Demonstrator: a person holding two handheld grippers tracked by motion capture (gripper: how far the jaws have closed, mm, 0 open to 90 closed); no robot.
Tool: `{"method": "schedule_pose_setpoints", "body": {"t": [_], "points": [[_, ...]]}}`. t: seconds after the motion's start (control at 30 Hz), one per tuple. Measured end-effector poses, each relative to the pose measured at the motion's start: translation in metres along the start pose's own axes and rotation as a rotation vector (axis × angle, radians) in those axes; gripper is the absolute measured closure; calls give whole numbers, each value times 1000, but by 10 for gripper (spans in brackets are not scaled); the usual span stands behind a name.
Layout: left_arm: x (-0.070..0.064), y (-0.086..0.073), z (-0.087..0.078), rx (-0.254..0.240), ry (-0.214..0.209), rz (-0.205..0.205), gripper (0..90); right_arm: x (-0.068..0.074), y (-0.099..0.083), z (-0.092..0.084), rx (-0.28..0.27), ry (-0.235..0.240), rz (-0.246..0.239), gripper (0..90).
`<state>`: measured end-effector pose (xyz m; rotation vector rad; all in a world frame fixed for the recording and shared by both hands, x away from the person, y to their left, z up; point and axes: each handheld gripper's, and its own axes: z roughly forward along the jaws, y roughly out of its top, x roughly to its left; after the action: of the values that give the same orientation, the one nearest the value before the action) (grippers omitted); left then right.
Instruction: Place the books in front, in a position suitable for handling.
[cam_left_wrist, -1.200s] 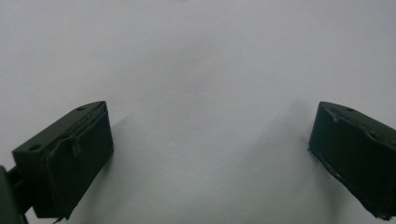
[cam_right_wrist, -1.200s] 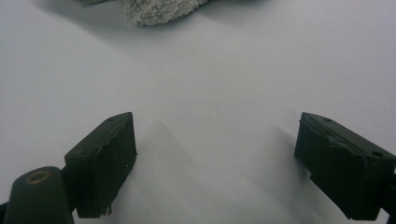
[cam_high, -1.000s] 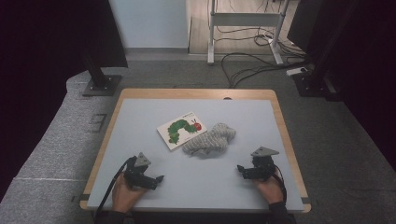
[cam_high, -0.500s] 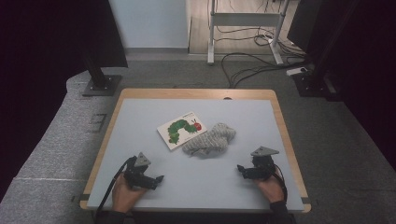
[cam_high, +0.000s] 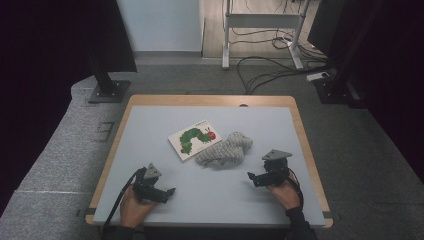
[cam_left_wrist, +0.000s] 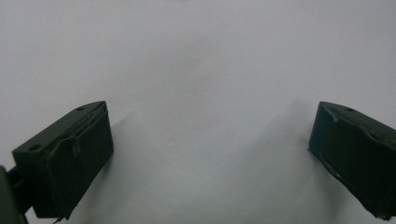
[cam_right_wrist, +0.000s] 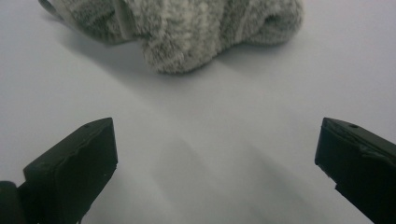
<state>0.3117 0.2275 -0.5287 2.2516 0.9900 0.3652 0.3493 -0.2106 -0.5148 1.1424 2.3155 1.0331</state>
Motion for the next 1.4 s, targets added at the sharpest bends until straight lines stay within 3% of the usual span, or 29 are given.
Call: {"method": "schedule_pose_setpoints", "body": {"t": [0.57, 0.77, 1.03, 1.3, 1.4], "points": [[0, 0, 0, 0, 0, 0, 0, 5, 45, 15, -47, 47, -35, 0], [0, 0, 0, 0, 0, 0, 0, 8, 61, 23, -35, 48, -66, 0], [0, 0, 0, 0, 0, 0, 0, 14, 83, 37, -32, 86, -104, 0], [0, 0, 0, 0, 0, 0, 0, 18, 97, 59, 7, 100, -132, 0], [0, 0, 0, 0, 0, 0, 0, 19, 98, 76, 56, 102, -140, 0]]}}
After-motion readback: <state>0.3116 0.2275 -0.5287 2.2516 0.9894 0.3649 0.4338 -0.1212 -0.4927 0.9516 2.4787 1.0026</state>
